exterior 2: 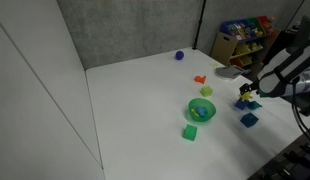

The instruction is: Take the yellow thing out of the bowl

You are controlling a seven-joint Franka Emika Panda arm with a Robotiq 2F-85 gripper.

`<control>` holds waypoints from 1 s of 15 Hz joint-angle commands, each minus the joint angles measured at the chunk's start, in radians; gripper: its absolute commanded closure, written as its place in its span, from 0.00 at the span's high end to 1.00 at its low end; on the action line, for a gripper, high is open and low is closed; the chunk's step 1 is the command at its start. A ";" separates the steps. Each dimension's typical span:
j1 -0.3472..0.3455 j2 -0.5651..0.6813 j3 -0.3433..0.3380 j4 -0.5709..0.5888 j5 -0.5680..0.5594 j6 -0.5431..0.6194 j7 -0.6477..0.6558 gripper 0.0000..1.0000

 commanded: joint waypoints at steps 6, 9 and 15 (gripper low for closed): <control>0.088 -0.191 -0.093 -0.029 -0.023 -0.136 -0.042 1.00; 0.115 -0.261 -0.120 -0.022 -0.067 -0.241 -0.032 1.00; 0.074 -0.450 -0.063 -0.042 -0.168 -0.451 -0.059 1.00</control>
